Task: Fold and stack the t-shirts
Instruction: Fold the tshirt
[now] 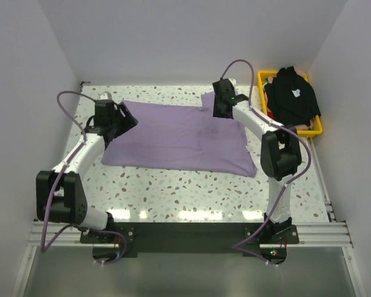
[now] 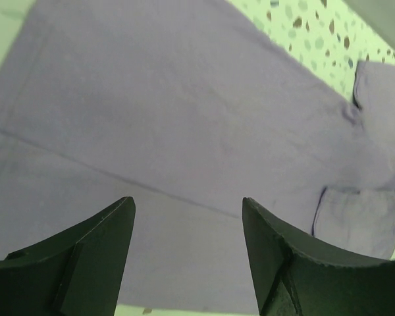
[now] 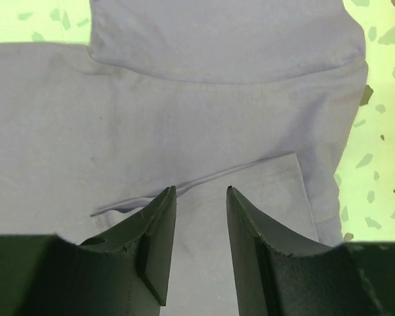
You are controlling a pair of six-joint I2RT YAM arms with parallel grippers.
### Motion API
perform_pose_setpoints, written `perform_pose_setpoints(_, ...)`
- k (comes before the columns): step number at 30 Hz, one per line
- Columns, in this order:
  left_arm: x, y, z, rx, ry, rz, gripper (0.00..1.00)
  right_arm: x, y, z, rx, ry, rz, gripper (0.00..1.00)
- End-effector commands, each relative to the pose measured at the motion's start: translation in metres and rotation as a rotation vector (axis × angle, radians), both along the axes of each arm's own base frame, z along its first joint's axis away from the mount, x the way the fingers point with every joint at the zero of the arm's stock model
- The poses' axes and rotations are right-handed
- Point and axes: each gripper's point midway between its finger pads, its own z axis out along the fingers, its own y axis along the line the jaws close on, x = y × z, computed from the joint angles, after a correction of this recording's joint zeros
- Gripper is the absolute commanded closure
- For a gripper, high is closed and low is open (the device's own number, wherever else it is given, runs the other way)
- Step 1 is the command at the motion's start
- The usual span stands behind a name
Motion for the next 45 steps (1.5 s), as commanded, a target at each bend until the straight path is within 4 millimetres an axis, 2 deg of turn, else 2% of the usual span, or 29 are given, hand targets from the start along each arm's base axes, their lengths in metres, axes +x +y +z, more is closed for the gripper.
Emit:
perform_pose_setpoints(1,0.058,0.02,0.039,0.08,-0.12,0.112,0.29,0.018,-0.005,0.046,0.085,-0.092,0.001,0.59)
perform_pose_setpoints(2,0.067,0.028,0.04,0.125,-0.119,0.137,0.29,0.022,-0.009,0.047,0.112,-0.092,0.006,0.59)
perform_pose_setpoints(3,0.082,0.032,0.056,0.145,-0.147,0.157,0.29,0.024,-0.009,0.047,0.124,-0.095,0.011,0.59)
perform_pose_setpoints(4,0.092,0.038,0.039,0.178,-0.102,0.174,0.29,0.029,-0.012,0.05,0.137,-0.112,0.011,0.59)
perform_pose_setpoints(5,0.1,0.047,0.037,0.225,-0.094,0.194,0.29,0.033,-0.014,0.05,0.154,-0.112,0.016,0.59)
perform_pose_setpoints(6,0.116,0.053,0.051,0.239,-0.127,0.212,0.3,0.037,-0.016,0.049,0.159,-0.116,0.017,0.59)
perform_pose_setpoints(7,0.126,0.059,0.032,0.269,-0.089,0.224,0.31,0.043,-0.018,0.051,0.169,-0.131,0.014,0.59)
perform_pose_setpoints(8,0.141,0.063,0.044,0.29,-0.118,0.225,0.33,0.047,-0.02,0.05,0.185,-0.13,0.02,0.59)
perform_pose_setpoints(9,0.15,0.067,0.041,0.306,-0.116,0.226,0.34,0.054,-0.02,0.049,0.192,-0.136,0.022,0.59)
perform_pose_setpoints(10,0.16,0.07,0.019,0.328,-0.079,0.224,0.34,0.059,-0.021,0.048,0.197,-0.145,0.025,0.59)
perform_pose_setpoints(11,0.175,0.071,0.03,0.345,-0.109,0.217,0.35,0.064,-0.024,0.048,0.203,-0.15,0.026,0.59)
perform_pose_setpoints(12,0.184,0.072,0.027,0.361,-0.11,0.204,0.36,0.07,-0.021,0.055,0.218,-0.168,0.038,0.59)
perform_pose_setpoints(13,0.193,0.074,0.005,0.389,-0.079,0.192,0.37,0.074,-0.021,0.048,0.22,-0.16,0.039,0.59)
perform_pose_setpoints(14,0.206,0.076,0.014,0.406,-0.108,0.19,0.37,0.077,-0.022,0.049,0.223,-0.167,0.041,0.59)
perform_pose_setpoints(15,0.213,0.077,0.01,0.417,-0.107,0.183,0.37,0.08,-0.019,0.051,0.234,-0.174,0.053,0.59)
perform_pose_setpoints(16,0.22,0.078,-0.011,0.434,-0.082,0.171,0.37,0.083,-0.017,0.051,0.238,-0.184,0.062,0.59)
perform_pose_setpoints(17,0.231,0.08,-0.005,0.463,-0.104,0.161,0.37,0.085,-0.016,0.052,0.24,-0.19,0.071,0.59)
perform_pose_setpoints(18,0.236,0.082,-0.008,0.475,-0.103,0.162,0.37,0.086,-0.015,0.052,0.24,-0.194,0.077,0.59)
perform_pose_setpoints(19,0.241,0.084,-0.025,0.486,-0.084,0.156,0.37,0.088,-0.015,0.052,0.236,-0.203,0.085,0.59)
perform_pose_setpoints(20,0.248,0.086,-0.022,0.502,-0.1,0.149,0.38,0.088,-0.014,0.051,0.231,-0.203,0.09,0.59)
perform_pose_setpoints(22,0.255,0.087,-0.037,0.514,-0.088,0.143,0.38,0.091,-0.017,0.05,0.216,-0.208,0.093,0.59)
perform_pose_setpoints(27,0.263,0.086,-0.056,0.513,-0.09,0.129,0.38,0.092,-0.019,0.041,0.208,-0.202,0.096,0.59)
perform_pose_setpoints(33,0.267,0.088,-0.066,0.518,-0.094,0.131,0.38,0.093,-0.024,0.034,0.208,-0.198,0.09,0.59)
perform_pose_setpoints(45,0.273,0.093,-0.086,0.521,-0.084,0.155,0.41,0.093,-0.019,0.025,0.229,-0.179,0.114,0.59)
